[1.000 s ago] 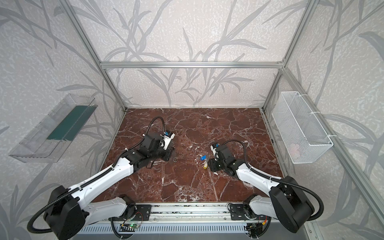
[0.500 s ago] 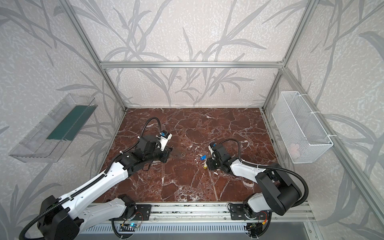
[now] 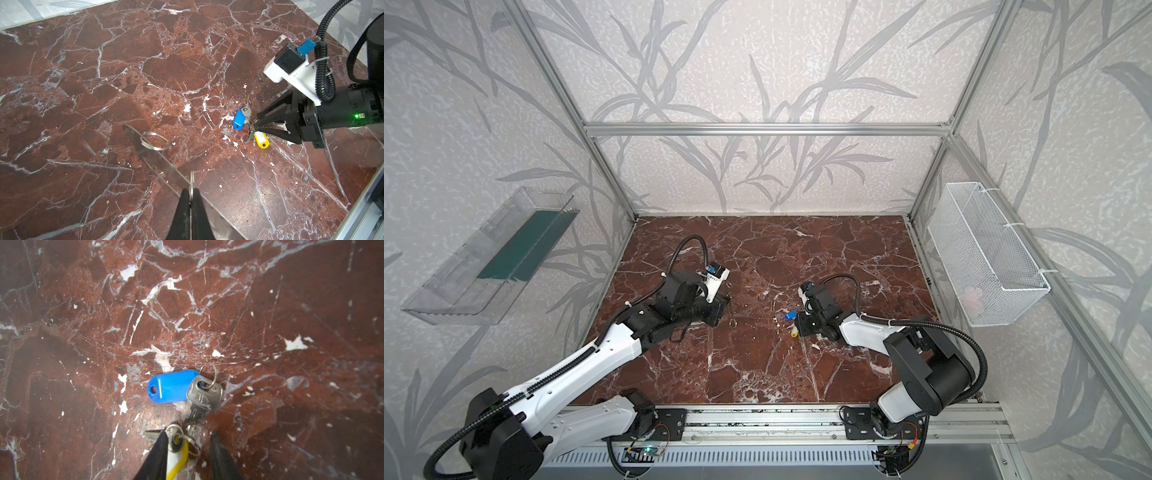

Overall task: Put the keys on the keyring
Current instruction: 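Lift the plate with the left gripper while the right gripper descends onto the keys, then grasp the yellow-tagged key ring with the right gripper and lift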

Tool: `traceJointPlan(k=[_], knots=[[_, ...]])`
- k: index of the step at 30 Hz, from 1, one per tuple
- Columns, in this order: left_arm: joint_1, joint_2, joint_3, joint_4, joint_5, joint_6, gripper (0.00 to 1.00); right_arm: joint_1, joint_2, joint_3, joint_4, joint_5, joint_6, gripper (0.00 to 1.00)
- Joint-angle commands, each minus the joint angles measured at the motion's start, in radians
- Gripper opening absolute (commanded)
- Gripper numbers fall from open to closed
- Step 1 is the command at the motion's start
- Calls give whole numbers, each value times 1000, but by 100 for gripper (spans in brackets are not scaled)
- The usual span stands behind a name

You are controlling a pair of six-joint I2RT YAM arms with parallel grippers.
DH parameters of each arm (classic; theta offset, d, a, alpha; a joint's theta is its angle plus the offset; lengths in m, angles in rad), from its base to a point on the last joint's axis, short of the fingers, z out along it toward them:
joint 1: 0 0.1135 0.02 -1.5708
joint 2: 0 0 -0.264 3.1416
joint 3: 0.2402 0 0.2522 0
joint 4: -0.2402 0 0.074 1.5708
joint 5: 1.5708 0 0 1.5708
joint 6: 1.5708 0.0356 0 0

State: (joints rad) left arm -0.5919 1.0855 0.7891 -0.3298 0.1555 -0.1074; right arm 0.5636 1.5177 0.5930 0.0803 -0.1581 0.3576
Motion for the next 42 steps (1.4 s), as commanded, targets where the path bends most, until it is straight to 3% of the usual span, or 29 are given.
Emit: traceJointPlan(k=[1,14,42], knots=[[-8,3,5,-4,4,-5,0,-4,11,12,12,-16,-6,32],[-14,14,13,-9,-1,-2,0,-4,-20,8,-6,-25,-12,22],[-21,36,35,-21,-4,17,0,-5,-36,21,-27,-28,-25,11]])
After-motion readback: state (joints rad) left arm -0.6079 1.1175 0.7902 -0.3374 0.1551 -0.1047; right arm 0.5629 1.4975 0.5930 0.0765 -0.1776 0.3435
